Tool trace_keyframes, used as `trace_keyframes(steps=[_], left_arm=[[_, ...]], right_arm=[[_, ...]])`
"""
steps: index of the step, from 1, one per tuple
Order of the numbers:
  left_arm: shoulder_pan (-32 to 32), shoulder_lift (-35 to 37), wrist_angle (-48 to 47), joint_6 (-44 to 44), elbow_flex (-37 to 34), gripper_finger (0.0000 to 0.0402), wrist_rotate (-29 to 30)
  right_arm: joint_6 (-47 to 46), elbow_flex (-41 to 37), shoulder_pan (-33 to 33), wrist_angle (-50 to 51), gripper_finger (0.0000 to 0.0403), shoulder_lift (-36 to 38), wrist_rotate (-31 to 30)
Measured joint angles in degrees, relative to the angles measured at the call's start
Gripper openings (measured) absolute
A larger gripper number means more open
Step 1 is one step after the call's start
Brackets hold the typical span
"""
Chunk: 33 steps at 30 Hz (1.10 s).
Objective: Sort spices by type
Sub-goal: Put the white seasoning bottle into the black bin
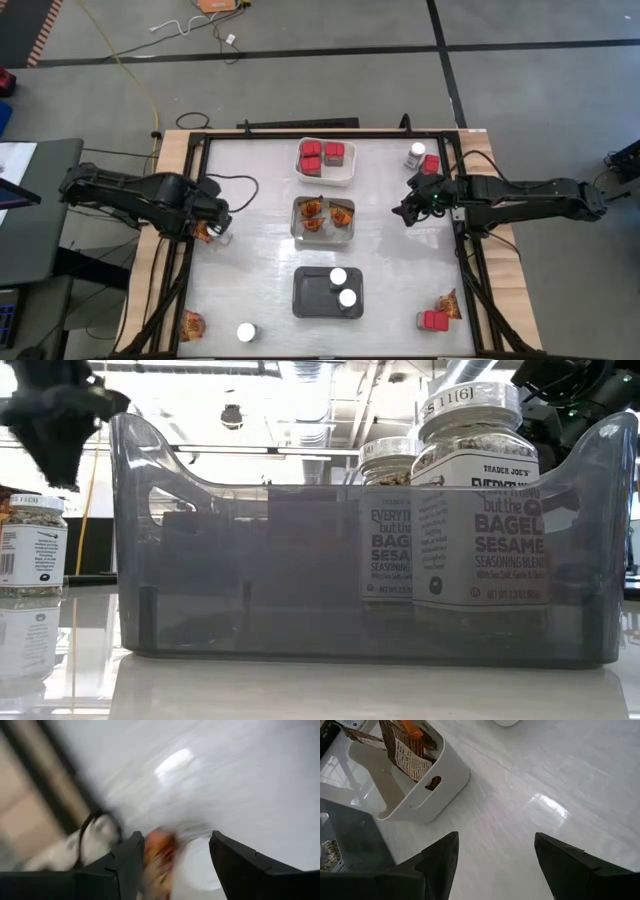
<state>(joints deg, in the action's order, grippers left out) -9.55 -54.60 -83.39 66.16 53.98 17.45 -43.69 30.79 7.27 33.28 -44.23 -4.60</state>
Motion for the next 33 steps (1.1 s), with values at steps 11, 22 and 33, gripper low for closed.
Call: trace_keyframes(steps=[11,22,33], left_arm=[[0.52,-1.07,13.59,-21.02,0.72,0.0215,-6.28],[-0.19,-7.52,10.28,-52.43,0.70,0.0215,-11.74],[-0.18,-9.51,5.44,-57.41,-0.88,0.0215,-12.67]], right_arm=[[-3.40,0.00,0.00,0.04,0.0286,0.00,0.00],[-4.38,0.00,0.00,0.04,0.0286,-0.02,0.00],[-4.57,0.00,0.00,0.04,0.0286,-0.02,0.00]])
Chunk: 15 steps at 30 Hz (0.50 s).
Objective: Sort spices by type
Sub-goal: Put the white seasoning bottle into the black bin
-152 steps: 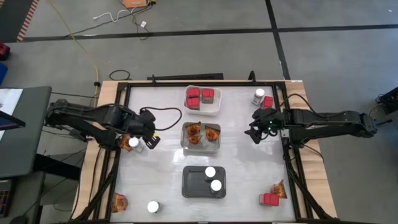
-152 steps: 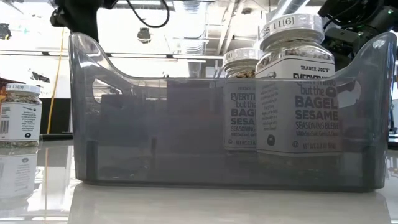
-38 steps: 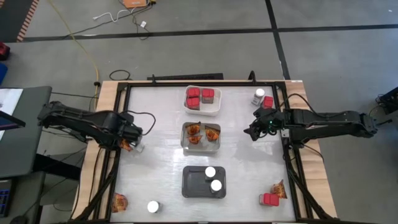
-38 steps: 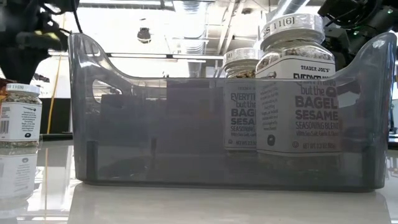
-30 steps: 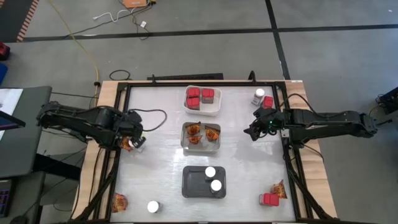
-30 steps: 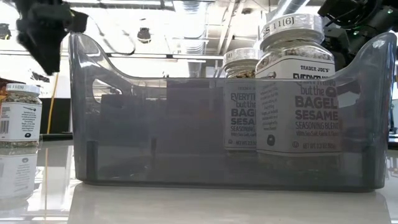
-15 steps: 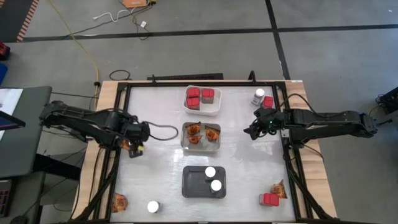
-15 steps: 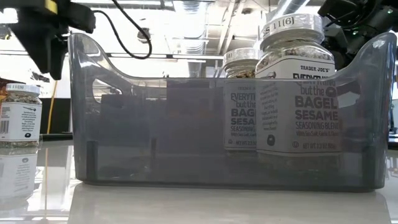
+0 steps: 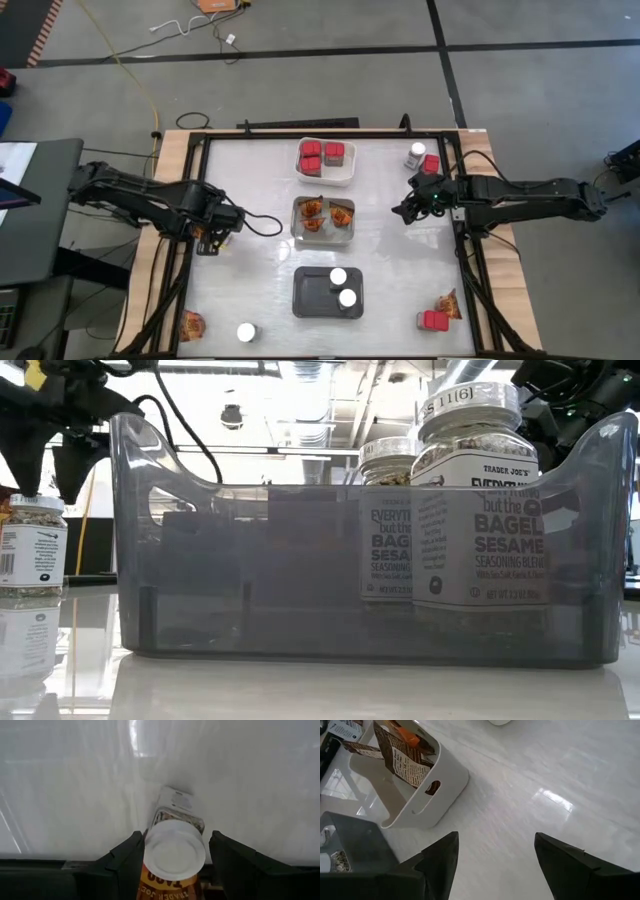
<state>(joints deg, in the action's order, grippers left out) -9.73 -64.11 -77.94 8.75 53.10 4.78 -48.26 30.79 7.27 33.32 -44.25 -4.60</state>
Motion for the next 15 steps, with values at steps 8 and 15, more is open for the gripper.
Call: trace_keyframes(steps=[8,15], left_arm=[[0.02,0.04,0.99,4.38,-0.11,0.0215,2.29],[0.02,0.04,1.09,7.42,-0.11,0.0215,1.92]], right_arm=[[-0.86,0.00,0.00,0.00,0.0286,0.00,0.00],[-2.68,0.00,0.00,0.00,0.0286,0.00,0.00]])
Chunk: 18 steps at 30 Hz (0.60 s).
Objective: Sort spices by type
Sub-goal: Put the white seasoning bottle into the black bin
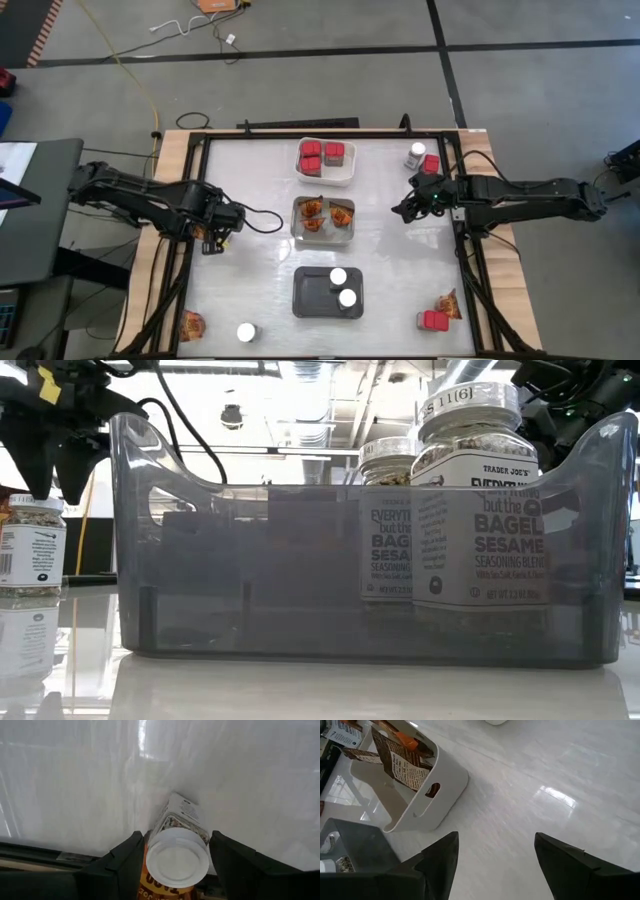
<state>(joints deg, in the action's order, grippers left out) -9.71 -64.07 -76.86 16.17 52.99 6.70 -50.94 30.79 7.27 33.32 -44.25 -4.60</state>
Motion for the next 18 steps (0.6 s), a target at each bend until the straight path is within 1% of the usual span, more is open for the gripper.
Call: trace_keyframes(steps=[3,6,12,14,18], left_arm=[[0.01,0.00,0.56,0.26,0.00,0.0218,-0.01],[-0.01,0.00,1.09,-0.09,0.00,0.0230,-0.02],[0.00,0.00,1.81,-2.42,0.00,0.0283,0.13],[-0.01,0.00,1.79,-2.79,0.00,0.0300,1.09],[0.01,0.00,1.81,-2.87,0.00,0.0314,1.97]], right_arm=[[-0.15,0.00,0.00,0.00,0.0286,0.00,0.00],[-0.41,0.00,0.00,0.00,0.0286,0.00,0.00],[-1.29,0.00,0.00,0.00,0.0286,0.00,0.00],[-1.68,0.00,0.00,0.00,0.0286,0.00,0.00],[-3.04,0.00,0.00,0.02,0.0286,0.00,0.00]])
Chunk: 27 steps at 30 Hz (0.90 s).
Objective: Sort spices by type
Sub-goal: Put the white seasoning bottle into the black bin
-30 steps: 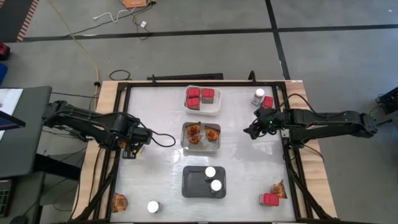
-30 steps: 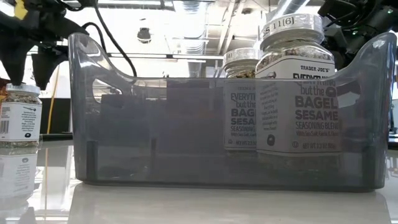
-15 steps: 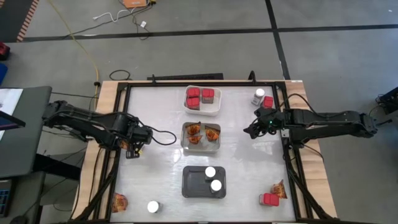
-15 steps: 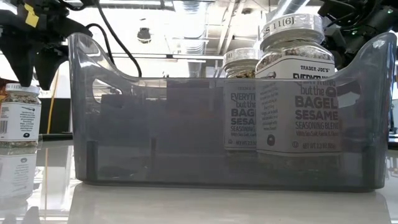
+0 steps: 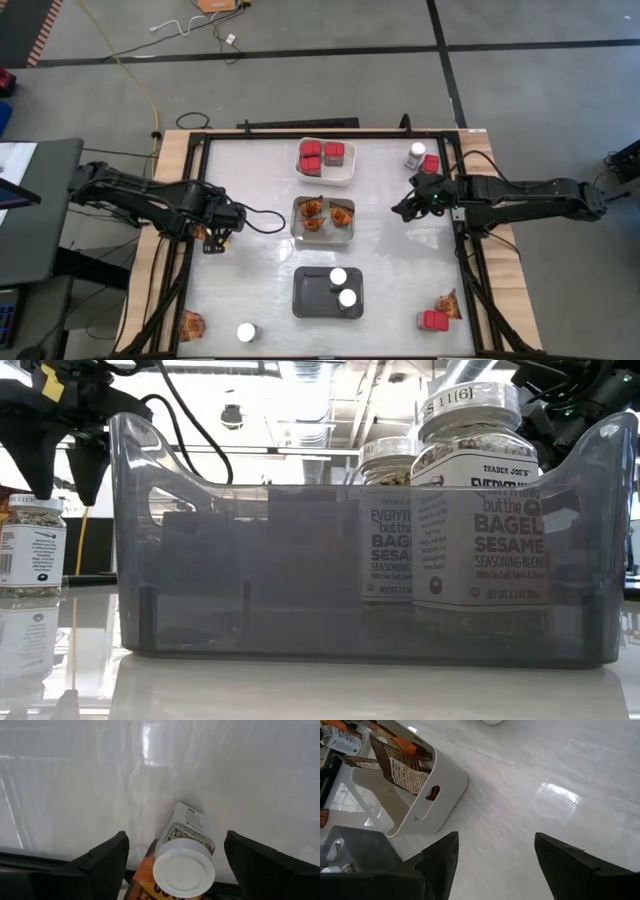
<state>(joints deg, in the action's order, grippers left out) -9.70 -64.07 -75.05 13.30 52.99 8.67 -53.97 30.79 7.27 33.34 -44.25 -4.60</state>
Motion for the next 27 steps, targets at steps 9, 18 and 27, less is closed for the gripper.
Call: trace_keyframes(steps=[9,18,27], left_arm=[[0.00,0.00,-0.57,-0.19,0.00,0.0316,-0.06],[-0.02,0.00,-0.84,-12.01,-0.38,0.0316,-0.96],[-0.04,-0.02,-0.20,-14.60,-6.64,0.0316,-2.43]], right_arm=[[-0.20,0.00,0.00,0.00,0.0286,0.02,0.00],[-0.20,0.00,0.01,-0.02,0.0286,0.01,0.00],[-2.25,0.00,0.02,0.02,0.0286,0.00,0.01]])
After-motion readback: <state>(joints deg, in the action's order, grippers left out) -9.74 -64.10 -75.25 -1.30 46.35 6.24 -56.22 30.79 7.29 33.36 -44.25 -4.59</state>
